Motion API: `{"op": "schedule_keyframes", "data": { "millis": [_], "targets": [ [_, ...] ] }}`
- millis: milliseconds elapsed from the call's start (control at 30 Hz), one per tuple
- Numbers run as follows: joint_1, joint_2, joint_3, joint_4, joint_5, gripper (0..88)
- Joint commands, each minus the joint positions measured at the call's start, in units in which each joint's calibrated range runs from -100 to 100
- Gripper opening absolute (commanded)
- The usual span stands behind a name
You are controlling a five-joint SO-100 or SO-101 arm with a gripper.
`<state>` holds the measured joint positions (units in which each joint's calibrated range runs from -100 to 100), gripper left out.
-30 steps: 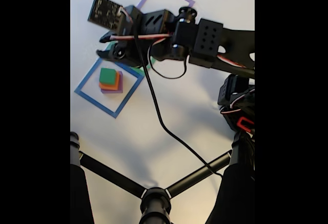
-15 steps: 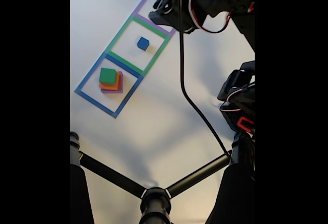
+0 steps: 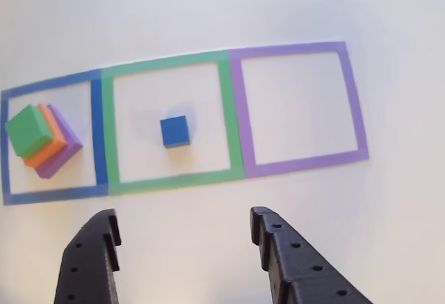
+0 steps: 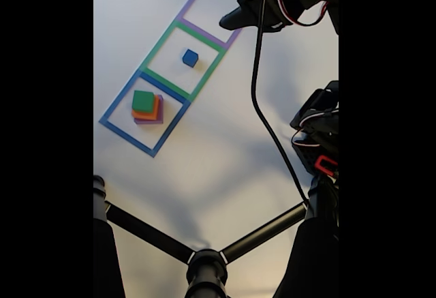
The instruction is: Tower of hanoi
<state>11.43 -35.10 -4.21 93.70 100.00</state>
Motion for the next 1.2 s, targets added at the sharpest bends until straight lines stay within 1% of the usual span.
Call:
{"op": "schedule_keyframes", "data": {
  "millis": [0, 67, 267, 433, 500, 567, 767, 933, 1000, 1167],
  "targets": [
    [3.70, -7.37, 13.53, -10.13, 0.00, 25.1],
    [4.85, -10.33, 22.07, -16.44, 0.00, 26.9],
    [6.98, -19.87, 48.60, -38.46, 0.00, 38.2],
    [5.84, -25.56, 68.87, -59.42, 0.00, 41.5],
    [5.07, -26.04, 75.59, -68.24, 0.00, 42.4],
    [4.16, -25.56, 80.04, -74.80, 0.00, 43.4],
    [2.03, -18.35, 87.49, -92.45, 0.00, 45.5],
    [1.64, -5.05, 88.49, -108.31, 0.00, 45.5],
    [1.80, -0.24, 88.31, -113.41, 0.00, 45.2],
    [2.03, 7.94, 87.68, -121.10, 0.00, 44.7]
  ]
}}
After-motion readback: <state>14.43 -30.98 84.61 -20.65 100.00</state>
